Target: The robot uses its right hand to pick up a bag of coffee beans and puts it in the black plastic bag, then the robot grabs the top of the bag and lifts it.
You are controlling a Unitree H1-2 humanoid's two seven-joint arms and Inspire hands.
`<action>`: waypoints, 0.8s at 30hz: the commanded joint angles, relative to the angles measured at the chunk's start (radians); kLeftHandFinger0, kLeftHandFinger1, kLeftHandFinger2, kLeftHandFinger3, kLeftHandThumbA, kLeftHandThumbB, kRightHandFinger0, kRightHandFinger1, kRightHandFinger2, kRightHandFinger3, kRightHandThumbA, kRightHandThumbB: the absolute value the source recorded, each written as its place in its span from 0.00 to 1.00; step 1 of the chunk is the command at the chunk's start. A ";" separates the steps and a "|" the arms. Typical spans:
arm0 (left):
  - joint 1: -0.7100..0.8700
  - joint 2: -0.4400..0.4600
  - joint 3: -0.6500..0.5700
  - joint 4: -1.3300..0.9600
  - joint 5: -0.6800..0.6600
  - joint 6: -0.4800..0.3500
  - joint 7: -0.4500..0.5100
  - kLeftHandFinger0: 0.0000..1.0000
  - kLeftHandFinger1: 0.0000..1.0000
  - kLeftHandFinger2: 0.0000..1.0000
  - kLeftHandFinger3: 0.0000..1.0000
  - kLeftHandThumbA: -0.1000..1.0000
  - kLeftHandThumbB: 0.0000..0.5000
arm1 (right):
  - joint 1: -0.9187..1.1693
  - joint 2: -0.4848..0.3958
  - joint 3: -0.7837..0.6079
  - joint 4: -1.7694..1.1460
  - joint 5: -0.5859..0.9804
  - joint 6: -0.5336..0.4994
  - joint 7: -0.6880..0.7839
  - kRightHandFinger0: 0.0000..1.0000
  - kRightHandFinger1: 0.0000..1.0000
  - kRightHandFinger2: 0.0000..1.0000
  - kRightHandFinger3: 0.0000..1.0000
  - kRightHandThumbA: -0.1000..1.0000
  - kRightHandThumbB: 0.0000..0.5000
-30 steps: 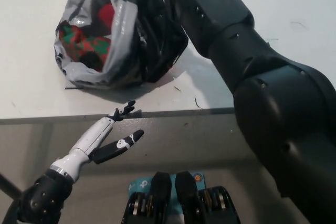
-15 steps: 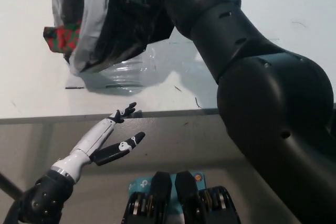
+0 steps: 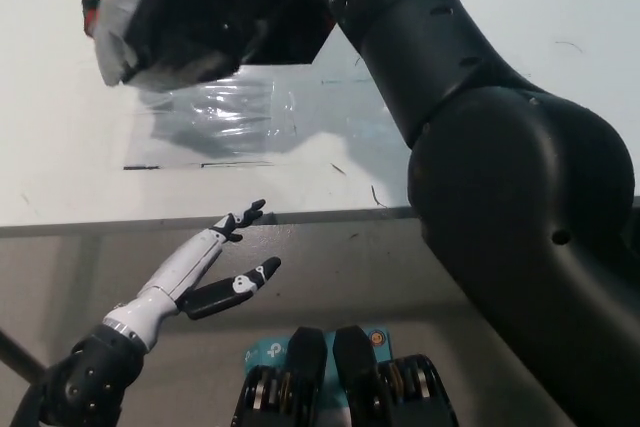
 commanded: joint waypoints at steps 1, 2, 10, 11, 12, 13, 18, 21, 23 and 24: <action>-0.013 0.019 -0.009 -0.031 0.011 0.018 -0.015 0.92 0.96 1.00 1.00 0.73 0.29 | -0.135 -0.035 -0.067 -0.050 0.154 -0.025 0.014 0.00 0.19 0.66 0.97 0.55 0.00; -0.012 0.018 -0.011 -0.031 0.012 0.022 -0.016 0.92 0.97 1.00 1.00 0.72 0.29 | -0.142 -0.037 -0.076 -0.049 0.166 -0.029 0.014 0.00 0.19 0.66 0.99 0.54 0.00; -0.007 0.014 -0.027 -0.020 0.009 0.010 -0.017 0.91 0.95 1.00 1.00 0.67 0.29 | -0.225 -0.042 -0.107 -0.085 0.220 -0.047 -0.031 0.00 0.23 0.68 0.98 0.53 0.00; -0.007 0.014 -0.027 -0.019 0.009 0.009 -0.017 0.91 0.95 1.00 1.00 0.67 0.29 | -0.232 -0.043 -0.106 -0.086 0.221 -0.048 -0.035 0.00 0.23 0.68 0.98 0.53 0.00; -0.008 0.013 -0.028 -0.022 0.009 0.016 -0.018 0.91 0.95 1.00 1.00 0.65 0.29 | -0.248 -0.047 -0.101 -0.086 0.221 -0.048 -0.033 0.00 0.22 0.66 0.98 0.54 0.00; -0.007 0.011 -0.030 -0.030 0.013 0.027 -0.018 0.91 0.95 1.00 1.00 0.64 0.29 | -0.265 -0.052 -0.096 -0.087 0.221 -0.050 -0.031 0.00 0.21 0.66 0.99 0.54 0.00; -0.008 0.011 -0.036 -0.031 0.018 0.030 -0.019 0.90 0.93 1.00 1.00 0.62 0.27 | -0.307 -0.068 -0.080 -0.083 0.219 -0.049 -0.028 0.00 0.20 0.69 1.00 0.55 0.00; -0.010 0.011 -0.039 -0.034 0.022 0.038 -0.020 0.91 0.94 1.00 1.00 0.61 0.27 | -0.325 -0.076 -0.075 -0.079 0.219 -0.051 -0.027 0.00 0.20 0.70 1.00 0.55 0.00; -0.008 0.012 -0.038 -0.035 0.024 0.037 -0.019 0.91 0.93 1.00 1.00 0.60 0.28 | -0.340 -0.078 -0.067 -0.078 0.215 -0.053 -0.031 0.00 0.21 0.73 1.00 0.54 0.00; -0.008 0.012 -0.039 -0.035 0.024 0.037 -0.020 0.90 0.93 1.00 1.00 0.59 0.28 | -0.340 -0.076 -0.060 -0.079 0.211 -0.054 -0.027 0.00 0.21 0.73 1.00 0.53 0.00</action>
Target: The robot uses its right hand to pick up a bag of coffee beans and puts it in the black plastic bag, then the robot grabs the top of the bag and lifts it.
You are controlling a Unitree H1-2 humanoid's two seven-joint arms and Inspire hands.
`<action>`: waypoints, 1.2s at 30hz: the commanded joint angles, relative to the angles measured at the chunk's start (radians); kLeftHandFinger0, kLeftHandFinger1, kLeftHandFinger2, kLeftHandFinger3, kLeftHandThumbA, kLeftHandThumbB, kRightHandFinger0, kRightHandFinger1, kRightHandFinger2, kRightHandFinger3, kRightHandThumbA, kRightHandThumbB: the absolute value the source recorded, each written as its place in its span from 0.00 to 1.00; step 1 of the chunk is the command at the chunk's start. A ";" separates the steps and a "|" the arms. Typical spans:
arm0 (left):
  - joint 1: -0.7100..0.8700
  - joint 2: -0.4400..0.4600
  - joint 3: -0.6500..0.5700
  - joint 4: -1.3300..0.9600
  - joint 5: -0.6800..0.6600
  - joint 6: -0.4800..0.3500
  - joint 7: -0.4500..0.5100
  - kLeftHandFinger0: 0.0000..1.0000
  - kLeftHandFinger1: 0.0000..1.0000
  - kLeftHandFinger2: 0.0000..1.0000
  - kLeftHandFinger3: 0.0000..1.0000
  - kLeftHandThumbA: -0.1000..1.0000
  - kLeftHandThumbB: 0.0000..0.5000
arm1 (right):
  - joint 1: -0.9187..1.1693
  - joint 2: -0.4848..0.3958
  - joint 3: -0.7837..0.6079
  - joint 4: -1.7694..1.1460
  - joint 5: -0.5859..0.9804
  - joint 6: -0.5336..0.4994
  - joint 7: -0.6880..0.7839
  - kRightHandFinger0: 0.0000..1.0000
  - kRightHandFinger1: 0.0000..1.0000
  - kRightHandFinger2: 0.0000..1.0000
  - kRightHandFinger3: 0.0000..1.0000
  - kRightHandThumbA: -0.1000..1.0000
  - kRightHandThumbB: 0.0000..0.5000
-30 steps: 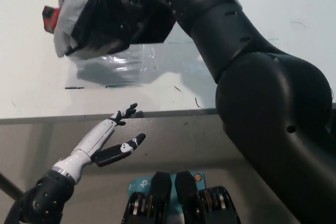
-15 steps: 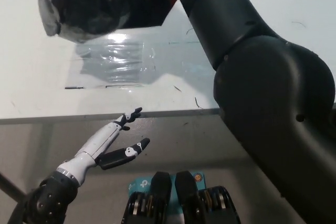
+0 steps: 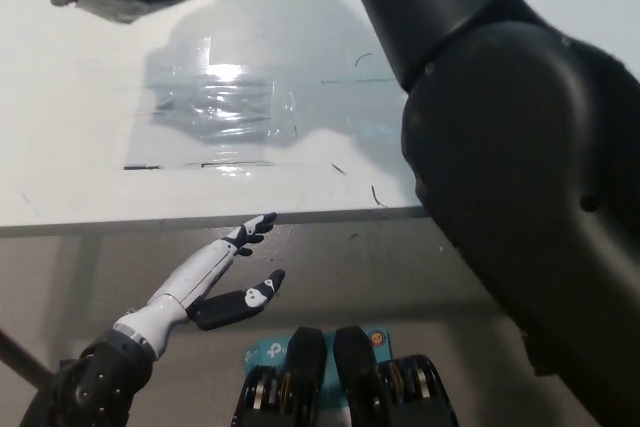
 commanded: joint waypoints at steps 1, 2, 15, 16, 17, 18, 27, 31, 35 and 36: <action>-0.012 0.012 -0.006 -0.034 0.010 0.011 -0.009 0.90 0.93 1.00 1.00 0.59 0.28 | -0.187 -0.057 0.025 -0.057 0.059 -0.052 0.028 0.00 0.21 0.73 1.00 0.53 0.00; -0.012 0.011 -0.006 -0.034 0.009 0.011 -0.010 0.90 0.93 1.00 1.00 0.59 0.28 | -0.182 -0.055 0.032 -0.060 0.055 -0.053 0.032 0.00 0.22 0.74 1.00 0.52 0.00; -0.018 0.014 -0.022 -0.053 0.025 0.030 -0.018 0.89 0.92 1.00 1.00 0.53 0.26 | 0.021 0.035 0.124 -0.006 0.003 -0.120 0.042 0.00 0.19 0.61 0.92 0.49 0.00; -0.021 0.014 -0.025 -0.052 0.029 0.031 -0.019 0.88 0.92 1.00 1.00 0.53 0.26 | 0.038 0.042 0.129 -0.001 0.008 -0.124 0.040 0.00 0.16 0.60 0.90 0.47 0.00; -0.025 0.014 -0.027 -0.050 0.033 0.030 -0.018 0.88 0.92 1.00 1.00 0.53 0.26 | 0.048 0.045 0.135 0.002 0.011 -0.126 0.041 0.00 0.16 0.60 0.89 0.47 0.00; -0.027 0.014 -0.028 -0.050 0.038 0.032 -0.016 0.88 0.92 1.00 1.00 0.52 0.26 | 0.061 0.050 0.142 0.005 0.011 -0.124 0.048 0.00 0.14 0.58 0.85 0.48 0.00; -0.026 0.013 -0.033 -0.043 0.029 0.015 -0.019 0.88 0.93 1.00 1.00 0.49 0.26 | 0.187 0.105 0.229 0.033 -0.020 -0.180 0.074 0.00 0.04 0.56 0.78 0.46 0.00; -0.021 0.013 -0.035 -0.047 0.032 0.016 -0.014 0.87 0.91 1.00 1.00 0.46 0.25 | 0.218 0.111 0.285 0.039 -0.053 -0.181 0.096 0.00 0.02 0.56 0.82 0.53 0.00; -0.020 0.011 -0.037 -0.061 0.046 0.038 -0.013 0.88 0.91 1.00 1.00 0.45 0.25 | 0.259 0.098 0.325 0.046 -0.069 -0.194 0.096 0.00 0.06 0.60 0.93 0.54 0.00; -0.021 0.013 -0.038 -0.060 0.047 0.033 -0.011 0.88 0.91 1.00 1.00 0.45 0.25 | 0.267 0.094 0.336 0.048 -0.078 -0.194 0.089 0.00 0.10 0.63 0.97 0.54 0.00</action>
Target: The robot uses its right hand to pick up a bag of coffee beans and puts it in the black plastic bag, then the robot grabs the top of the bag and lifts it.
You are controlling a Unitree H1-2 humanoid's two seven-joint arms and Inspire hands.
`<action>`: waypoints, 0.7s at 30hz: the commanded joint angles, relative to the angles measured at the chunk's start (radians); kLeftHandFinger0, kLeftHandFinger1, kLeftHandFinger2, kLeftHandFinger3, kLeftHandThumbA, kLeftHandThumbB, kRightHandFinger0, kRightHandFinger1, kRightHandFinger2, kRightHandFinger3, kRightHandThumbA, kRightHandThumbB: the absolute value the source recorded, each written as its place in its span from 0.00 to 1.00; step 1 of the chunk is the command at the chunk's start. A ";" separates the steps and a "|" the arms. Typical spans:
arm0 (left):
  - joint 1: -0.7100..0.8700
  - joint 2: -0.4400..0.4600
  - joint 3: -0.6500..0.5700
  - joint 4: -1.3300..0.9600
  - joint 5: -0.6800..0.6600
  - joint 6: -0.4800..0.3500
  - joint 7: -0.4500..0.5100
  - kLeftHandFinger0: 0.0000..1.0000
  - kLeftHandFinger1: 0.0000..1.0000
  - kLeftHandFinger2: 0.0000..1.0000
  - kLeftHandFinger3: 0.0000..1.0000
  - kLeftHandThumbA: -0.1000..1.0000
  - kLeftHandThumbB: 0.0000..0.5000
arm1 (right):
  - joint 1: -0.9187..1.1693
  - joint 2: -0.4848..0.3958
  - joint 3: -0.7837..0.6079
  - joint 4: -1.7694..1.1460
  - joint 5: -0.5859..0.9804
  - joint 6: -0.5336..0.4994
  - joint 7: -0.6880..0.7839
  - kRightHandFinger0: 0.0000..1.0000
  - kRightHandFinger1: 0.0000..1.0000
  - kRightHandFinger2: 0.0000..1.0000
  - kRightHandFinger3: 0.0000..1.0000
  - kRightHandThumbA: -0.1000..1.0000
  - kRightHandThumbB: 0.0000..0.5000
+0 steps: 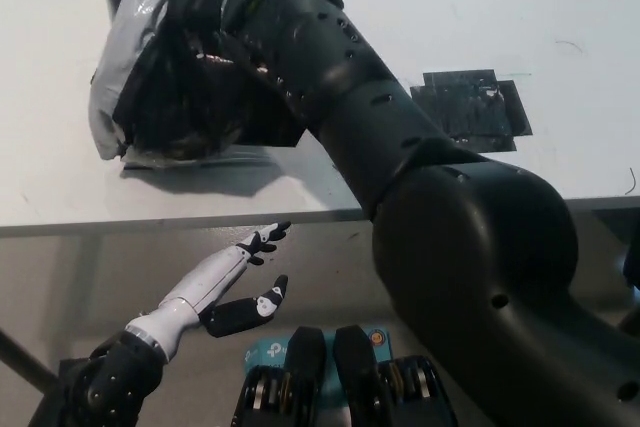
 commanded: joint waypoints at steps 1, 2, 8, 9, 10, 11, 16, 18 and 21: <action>-0.018 0.013 0.001 -0.039 0.016 0.008 -0.005 0.88 0.91 1.00 1.00 0.45 0.25 | -0.014 -0.020 0.051 -0.005 -0.040 -0.066 0.047 0.00 0.12 0.65 0.98 0.53 0.00; -0.019 0.015 0.001 -0.042 0.011 0.010 -0.010 0.88 0.92 1.00 1.00 0.45 0.25 | 0.001 -0.027 0.085 -0.003 -0.067 -0.066 0.034 0.00 0.14 0.68 1.00 0.52 0.00; -0.022 0.019 -0.003 -0.048 0.018 0.022 -0.016 0.87 0.92 1.00 1.00 0.47 0.24 | 0.045 -0.070 0.397 0.006 -0.337 -0.063 0.036 0.69 0.89 1.00 1.00 0.79 0.23; -0.024 0.021 -0.005 -0.051 0.024 0.029 -0.018 0.88 0.93 1.00 1.00 0.48 0.25 | 0.041 -0.091 0.581 0.010 -0.495 -0.051 0.101 1.00 1.00 1.00 1.00 0.96 0.57; -0.024 0.021 -0.005 -0.052 0.026 0.031 -0.018 0.88 0.93 1.00 1.00 0.48 0.25 | 0.039 -0.098 0.652 0.011 -0.548 -0.051 0.120 1.00 1.00 1.00 1.00 0.96 0.61; -0.026 0.021 -0.006 -0.049 0.027 0.030 -0.018 0.88 0.93 1.00 1.00 0.48 0.25 | 0.034 -0.105 0.749 0.011 -0.618 -0.052 0.132 1.00 1.00 1.00 1.00 0.98 0.71; -0.029 0.021 -0.011 -0.039 0.033 0.021 -0.017 0.88 0.92 1.00 1.00 0.50 0.25 | 0.016 -0.129 0.932 -0.004 -0.712 -0.055 0.160 1.00 1.00 1.00 1.00 0.98 1.00; -0.030 0.022 -0.013 -0.038 0.034 0.019 -0.019 0.89 0.93 1.00 1.00 0.51 0.27 | 0.003 -0.134 0.959 -0.009 -0.713 -0.053 0.161 1.00 1.00 1.00 1.00 0.97 1.00; -0.030 0.023 -0.014 -0.036 0.034 0.012 -0.018 0.89 0.93 1.00 1.00 0.51 0.26 | -0.015 -0.143 1.012 -0.017 -0.721 -0.053 0.172 1.00 1.00 1.00 1.00 1.00 1.00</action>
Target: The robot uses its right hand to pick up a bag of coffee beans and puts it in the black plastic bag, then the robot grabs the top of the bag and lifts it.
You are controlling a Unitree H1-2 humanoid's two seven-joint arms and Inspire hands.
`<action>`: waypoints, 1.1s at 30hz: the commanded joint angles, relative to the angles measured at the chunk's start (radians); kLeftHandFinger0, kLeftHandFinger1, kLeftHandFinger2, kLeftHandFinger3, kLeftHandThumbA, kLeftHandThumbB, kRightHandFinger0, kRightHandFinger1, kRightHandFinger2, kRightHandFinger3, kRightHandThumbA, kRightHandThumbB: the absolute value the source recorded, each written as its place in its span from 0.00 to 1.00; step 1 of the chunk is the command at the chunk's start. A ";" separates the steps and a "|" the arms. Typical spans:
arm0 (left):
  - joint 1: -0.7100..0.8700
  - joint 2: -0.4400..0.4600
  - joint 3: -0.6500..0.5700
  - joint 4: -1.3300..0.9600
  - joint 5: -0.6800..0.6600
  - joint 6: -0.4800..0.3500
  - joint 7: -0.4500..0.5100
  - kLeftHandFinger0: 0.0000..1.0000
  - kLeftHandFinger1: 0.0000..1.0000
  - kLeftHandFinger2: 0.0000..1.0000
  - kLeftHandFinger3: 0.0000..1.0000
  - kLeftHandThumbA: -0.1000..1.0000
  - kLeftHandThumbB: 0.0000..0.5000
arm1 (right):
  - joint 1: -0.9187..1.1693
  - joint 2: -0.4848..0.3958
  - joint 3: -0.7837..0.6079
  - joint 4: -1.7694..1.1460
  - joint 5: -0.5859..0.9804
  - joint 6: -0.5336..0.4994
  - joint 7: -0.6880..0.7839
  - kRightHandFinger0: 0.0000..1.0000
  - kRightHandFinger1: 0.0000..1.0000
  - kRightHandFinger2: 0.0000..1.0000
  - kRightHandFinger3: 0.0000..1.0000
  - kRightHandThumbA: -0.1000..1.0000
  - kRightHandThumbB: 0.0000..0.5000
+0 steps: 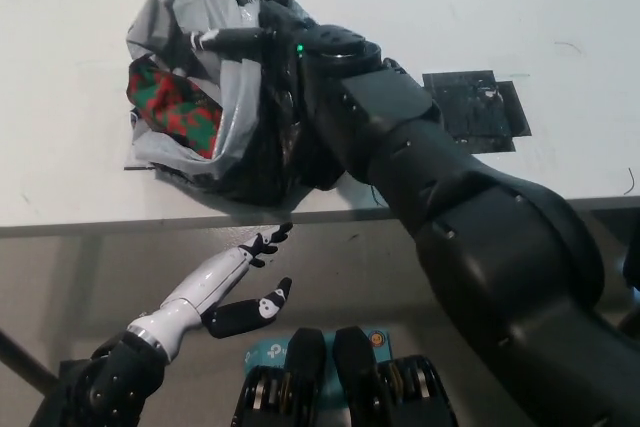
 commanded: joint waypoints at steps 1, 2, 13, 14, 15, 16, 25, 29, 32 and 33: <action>-0.032 0.024 -0.008 -0.027 0.024 -0.005 -0.013 0.89 0.93 1.00 1.00 0.52 0.25 | -0.159 -0.064 0.309 -0.042 -0.362 -0.023 0.137 1.00 1.00 1.00 1.00 0.98 1.00; -0.033 0.025 -0.009 -0.029 0.026 -0.004 -0.014 0.89 0.93 1.00 1.00 0.52 0.25 | -0.166 -0.068 0.325 -0.046 -0.359 -0.021 0.135 1.00 1.00 1.00 1.00 0.99 1.00; -0.037 0.024 -0.016 -0.035 0.042 0.011 -0.017 0.90 0.93 1.00 1.00 0.51 0.25 | -0.220 -0.106 0.376 -0.105 -0.340 -0.027 0.126 1.00 1.00 1.00 1.00 0.98 1.00; -0.036 0.024 -0.015 -0.034 0.036 0.008 -0.019 0.89 0.92 1.00 1.00 0.50 0.24 | -0.235 -0.115 0.363 -0.136 -0.336 -0.016 0.123 1.00 1.00 1.00 1.00 0.94 1.00; -0.036 0.025 -0.014 -0.026 0.033 -0.003 -0.017 0.88 0.92 1.00 1.00 0.50 0.25 | -0.247 -0.124 0.364 -0.165 -0.347 -0.008 0.123 1.00 1.00 1.00 1.00 0.94 1.00; -0.036 0.025 -0.015 -0.023 0.035 -0.006 -0.015 0.88 0.92 1.00 1.00 0.50 0.25 | -0.256 -0.131 0.368 -0.183 -0.359 0.001 0.129 1.00 1.00 1.00 1.00 0.96 1.00; -0.028 0.022 -0.015 -0.024 0.040 0.012 -0.018 0.86 0.91 1.00 1.00 0.49 0.25 | -0.277 -0.201 0.434 -0.386 -0.481 0.107 0.190 1.00 1.00 1.00 1.00 0.96 1.00; -0.027 0.011 -0.020 -0.018 0.050 0.008 -0.009 0.85 0.90 1.00 1.00 0.46 0.25 | -0.252 -0.226 0.443 -0.428 -0.503 0.115 0.206 1.00 1.00 1.00 1.00 0.97 1.00; -0.022 0.004 -0.024 -0.012 0.049 -0.006 -0.002 0.84 0.88 1.00 1.00 0.45 0.25 | -0.221 -0.265 0.457 -0.524 -0.541 0.147 0.211 1.00 1.00 1.00 1.00 1.00 1.00; -0.022 0.005 -0.023 -0.017 0.047 0.001 -0.005 0.85 0.89 1.00 1.00 0.46 0.25 | -0.197 -0.289 0.452 -0.600 -0.551 0.160 0.210 1.00 1.00 1.00 1.00 1.00 1.00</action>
